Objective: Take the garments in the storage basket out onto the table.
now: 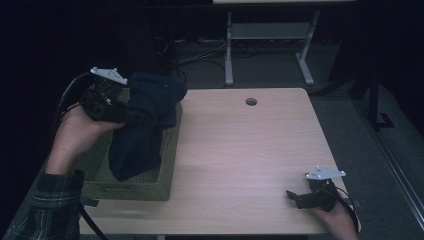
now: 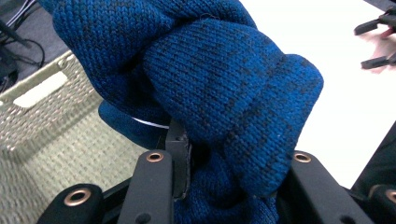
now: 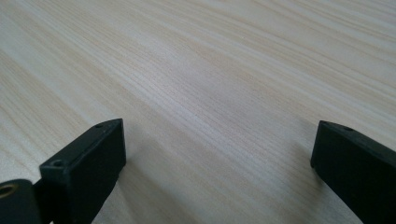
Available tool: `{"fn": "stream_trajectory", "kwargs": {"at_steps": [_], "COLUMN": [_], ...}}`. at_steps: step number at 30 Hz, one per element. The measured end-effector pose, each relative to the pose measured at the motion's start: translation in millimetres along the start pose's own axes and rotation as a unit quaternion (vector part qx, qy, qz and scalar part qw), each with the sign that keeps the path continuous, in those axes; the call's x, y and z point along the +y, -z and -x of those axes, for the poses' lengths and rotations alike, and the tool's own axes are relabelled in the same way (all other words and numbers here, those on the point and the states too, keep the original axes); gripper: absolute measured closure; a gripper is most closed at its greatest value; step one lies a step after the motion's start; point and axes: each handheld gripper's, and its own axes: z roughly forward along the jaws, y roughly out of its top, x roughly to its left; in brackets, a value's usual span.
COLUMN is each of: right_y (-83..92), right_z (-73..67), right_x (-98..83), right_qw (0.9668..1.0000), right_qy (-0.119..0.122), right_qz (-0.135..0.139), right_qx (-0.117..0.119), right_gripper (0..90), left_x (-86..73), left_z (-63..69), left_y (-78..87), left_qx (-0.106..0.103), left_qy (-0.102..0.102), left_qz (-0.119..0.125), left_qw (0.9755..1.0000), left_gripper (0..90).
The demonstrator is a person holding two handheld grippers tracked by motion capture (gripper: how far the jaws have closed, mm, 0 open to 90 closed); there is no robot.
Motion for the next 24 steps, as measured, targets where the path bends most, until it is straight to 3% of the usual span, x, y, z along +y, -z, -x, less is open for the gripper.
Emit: {"fn": "stream_trajectory", "kwargs": {"at_steps": [11,16,24], "right_y": [0.1,0.1,0.1], "right_z": [-0.1,0.0,-0.1], "right_x": [0.0,0.0,0.0], "right_qw": [1.0000,1.0000,1.0000], "right_qy": [-0.001,-0.001,-0.001], "right_qz": [-0.001,-0.001,0.000], "right_qx": [0.001,0.000,0.000], "right_gripper": [2.9,2.9,2.9], "left_x": [30.7,43.7,59.9], "left_z": [20.7,28.3,44.3], "left_y": [-0.3,0.0,-17.4], "left_qx": [-0.014,-0.028,-0.051], "left_qy": [-0.036,-0.049,-0.067], "left_qz": [0.004,0.018,0.023], "left_qw": [0.9993,0.9982,0.9962], "left_gripper": [66.6,66.6,66.5]}}
